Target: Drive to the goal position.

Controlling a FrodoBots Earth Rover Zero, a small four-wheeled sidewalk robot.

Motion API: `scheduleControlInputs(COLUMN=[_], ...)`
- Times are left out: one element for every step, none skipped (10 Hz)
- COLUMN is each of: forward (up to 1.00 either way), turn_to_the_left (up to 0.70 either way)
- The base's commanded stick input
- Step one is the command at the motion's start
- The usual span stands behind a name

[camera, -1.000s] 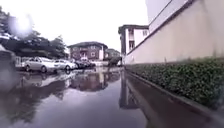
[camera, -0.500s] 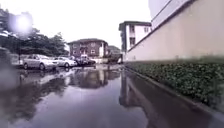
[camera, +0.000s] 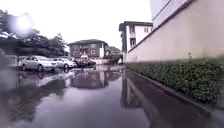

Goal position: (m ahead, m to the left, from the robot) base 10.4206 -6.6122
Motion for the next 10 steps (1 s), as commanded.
scheduleControlInputs(forward=[0.70,0.70,0.70,0.70,0.70,0.70,0.70,0.70,0.70,0.70], turn_to_the_left=[0.00,0.00,0.00,0.00,0.00,0.00,0.00,0.00,0.00,0.00])
